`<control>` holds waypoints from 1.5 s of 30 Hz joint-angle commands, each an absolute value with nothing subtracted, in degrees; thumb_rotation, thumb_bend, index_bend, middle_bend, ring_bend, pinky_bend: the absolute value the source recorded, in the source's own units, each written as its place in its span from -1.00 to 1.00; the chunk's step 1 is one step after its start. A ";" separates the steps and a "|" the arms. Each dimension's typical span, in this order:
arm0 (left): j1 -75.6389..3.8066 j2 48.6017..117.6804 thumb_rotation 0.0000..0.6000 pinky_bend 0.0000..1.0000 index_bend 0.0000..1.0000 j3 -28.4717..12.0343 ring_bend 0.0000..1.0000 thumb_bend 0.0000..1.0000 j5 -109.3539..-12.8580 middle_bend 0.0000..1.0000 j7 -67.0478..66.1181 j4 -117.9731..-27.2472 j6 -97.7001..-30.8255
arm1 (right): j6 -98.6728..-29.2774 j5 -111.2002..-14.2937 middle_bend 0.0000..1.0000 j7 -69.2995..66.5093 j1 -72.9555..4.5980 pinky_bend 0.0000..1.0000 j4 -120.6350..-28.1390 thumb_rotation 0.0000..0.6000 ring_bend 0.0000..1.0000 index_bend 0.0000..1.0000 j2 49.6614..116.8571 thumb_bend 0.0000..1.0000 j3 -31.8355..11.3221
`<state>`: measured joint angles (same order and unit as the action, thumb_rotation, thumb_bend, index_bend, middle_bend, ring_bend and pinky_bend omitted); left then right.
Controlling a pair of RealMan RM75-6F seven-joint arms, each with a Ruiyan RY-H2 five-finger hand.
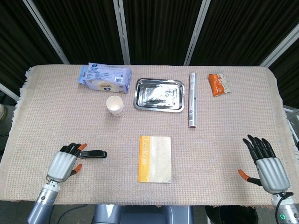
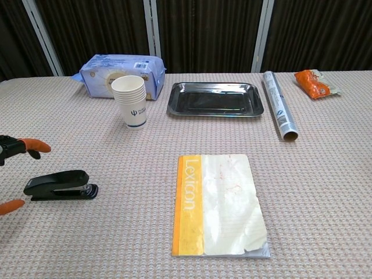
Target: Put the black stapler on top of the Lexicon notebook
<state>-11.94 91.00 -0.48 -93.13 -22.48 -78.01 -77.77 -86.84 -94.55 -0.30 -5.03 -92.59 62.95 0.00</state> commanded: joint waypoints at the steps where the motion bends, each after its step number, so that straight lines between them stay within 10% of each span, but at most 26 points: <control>1: -13.28 93.21 1.00 -0.23 -0.58 -1.21 -0.54 -0.56 -91.84 -0.47 -23.76 -76.44 -75.81 | -87.33 -94.72 -1.00 -0.51 -4.74 -1.00 -92.51 0.73 -1.00 -1.00 62.71 -0.65 0.02; 8: -15.16 95.31 1.00 -0.21 -0.49 -1.59 -0.48 -0.48 -89.88 -0.40 -25.04 -75.50 -72.46 | -87.80 -94.52 -1.00 -0.92 -4.48 -1.00 -92.39 0.71 -1.00 -1.00 62.46 -0.65 -0.13; 22: -17.91 102.00 1.00 0.18 0.41 -4.01 0.05 -0.06 -88.58 0.23 -25.77 -70.23 -73.27 | -86.47 -93.58 -1.00 -1.58 -4.82 -1.00 -92.26 0.72 -1.00 -1.00 61.87 -0.65 -0.23; 45: -31.55 115.18 1.00 0.20 0.42 -10.07 0.08 -0.12 -91.48 0.23 -28.80 -76.15 -67.75 | -85.23 -92.71 -1.00 -3.77 -5.23 -1.00 -92.53 0.70 -1.00 -1.00 61.03 -0.65 -0.34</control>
<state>-30.32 113.78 -9.27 -92.16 -28.08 -76.74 -68.98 -85.13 -92.63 -3.66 -5.29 -92.51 61.10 -0.34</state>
